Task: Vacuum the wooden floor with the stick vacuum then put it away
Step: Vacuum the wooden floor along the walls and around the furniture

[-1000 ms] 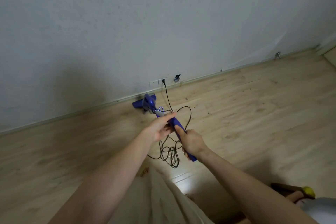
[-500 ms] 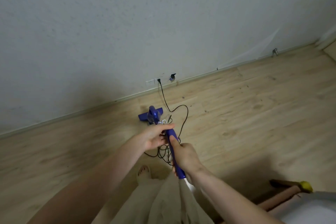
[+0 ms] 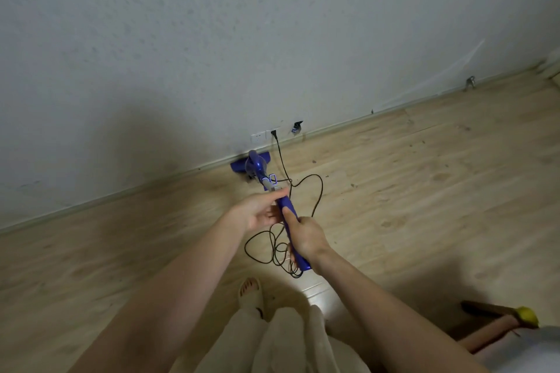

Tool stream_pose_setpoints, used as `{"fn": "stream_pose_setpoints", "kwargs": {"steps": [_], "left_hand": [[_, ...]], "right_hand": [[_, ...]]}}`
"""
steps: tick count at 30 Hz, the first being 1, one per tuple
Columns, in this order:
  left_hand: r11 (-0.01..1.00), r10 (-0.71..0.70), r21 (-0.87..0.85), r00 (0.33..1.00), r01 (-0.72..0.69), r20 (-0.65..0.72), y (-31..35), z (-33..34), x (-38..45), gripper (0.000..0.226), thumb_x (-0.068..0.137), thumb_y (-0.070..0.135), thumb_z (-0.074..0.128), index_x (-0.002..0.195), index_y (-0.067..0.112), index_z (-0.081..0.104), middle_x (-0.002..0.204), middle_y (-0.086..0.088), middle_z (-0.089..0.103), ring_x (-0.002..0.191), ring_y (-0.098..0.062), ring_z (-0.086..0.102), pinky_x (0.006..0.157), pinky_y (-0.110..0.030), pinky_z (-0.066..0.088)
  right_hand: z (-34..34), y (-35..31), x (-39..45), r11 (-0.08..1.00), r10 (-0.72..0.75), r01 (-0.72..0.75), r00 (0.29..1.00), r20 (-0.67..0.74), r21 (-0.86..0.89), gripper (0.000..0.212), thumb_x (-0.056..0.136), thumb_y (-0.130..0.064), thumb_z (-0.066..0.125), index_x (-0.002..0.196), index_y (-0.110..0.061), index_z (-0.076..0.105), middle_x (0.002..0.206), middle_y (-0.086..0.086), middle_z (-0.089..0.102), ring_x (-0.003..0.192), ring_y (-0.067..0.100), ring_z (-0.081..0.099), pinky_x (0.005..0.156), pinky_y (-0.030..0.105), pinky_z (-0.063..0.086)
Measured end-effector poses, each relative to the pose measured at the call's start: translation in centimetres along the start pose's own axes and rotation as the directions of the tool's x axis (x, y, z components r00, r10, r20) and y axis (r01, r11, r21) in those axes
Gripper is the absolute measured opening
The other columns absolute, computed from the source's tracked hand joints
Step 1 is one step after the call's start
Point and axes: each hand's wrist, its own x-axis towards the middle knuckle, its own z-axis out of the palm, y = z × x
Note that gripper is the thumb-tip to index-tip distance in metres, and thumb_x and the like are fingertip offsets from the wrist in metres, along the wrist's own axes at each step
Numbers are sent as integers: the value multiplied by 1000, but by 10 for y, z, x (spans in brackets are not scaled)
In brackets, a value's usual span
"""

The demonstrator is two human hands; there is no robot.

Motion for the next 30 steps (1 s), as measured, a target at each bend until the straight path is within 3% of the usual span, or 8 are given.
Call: {"fn": "stream_pose_setpoints", "kwargs": {"steps": [3, 8, 17, 23, 27, 30], "left_hand": [[1000, 18, -7, 998, -18, 59, 6, 4, 5, 25, 86, 23, 71, 99, 6, 57, 93, -14, 65, 81, -23, 66, 61, -32, 59], [997, 70, -44, 996, -68, 57, -5, 29, 12, 22, 88, 20, 69, 102, 6, 58, 98, -16, 66, 88, -27, 67, 65, -34, 57], [999, 50, 7, 990, -52, 134, -16, 66, 3, 14, 88, 16, 68, 94, 7, 58, 78, -7, 63, 68, -18, 64, 53, -27, 55], [998, 56, 1, 990, -57, 128, -17, 99, 2, 19, 87, 19, 70, 98, 7, 60, 88, -11, 64, 79, -23, 65, 62, -29, 57], [987, 73, -144, 997, -68, 29, -16, 116, 15, 29, 85, 22, 71, 105, 6, 58, 101, -16, 62, 93, -27, 62, 88, -37, 54], [977, 62, -201, 998, -67, -30, -8, 129, 25, 24, 89, 23, 65, 103, 6, 57, 94, -13, 64, 80, -22, 63, 75, -35, 54]], "right_hand": [[-14, -7, 4, 999, 5, -5, 1000, -6, -42, 49, 100, -49, 40, 75, -8, 47, 55, 10, 53, 36, 20, 48, 41, 26, 42], [-35, 3, 1, 998, 36, -38, 998, -53, -49, 52, 98, -52, 42, 78, -4, 50, 56, 11, 53, 35, 20, 46, 37, 23, 38], [-64, 12, -33, 999, 38, -40, 990, -134, -10, 52, 99, -48, 44, 75, -3, 50, 56, 13, 56, 35, 20, 48, 38, 24, 39], [-96, 15, -30, 998, 36, -29, 993, -110, 63, 52, 99, -48, 43, 73, -4, 50, 55, 12, 55, 36, 21, 48, 37, 23, 38], [-115, 15, -4, 999, -9, 11, 999, -52, 42, 49, 99, -47, 45, 72, -6, 51, 56, 11, 55, 35, 19, 49, 36, 22, 38], [-122, 14, 15, 999, -14, 14, 1000, 0, 32, 48, 99, -48, 44, 76, -7, 52, 55, 9, 55, 35, 19, 50, 36, 23, 40]]}}
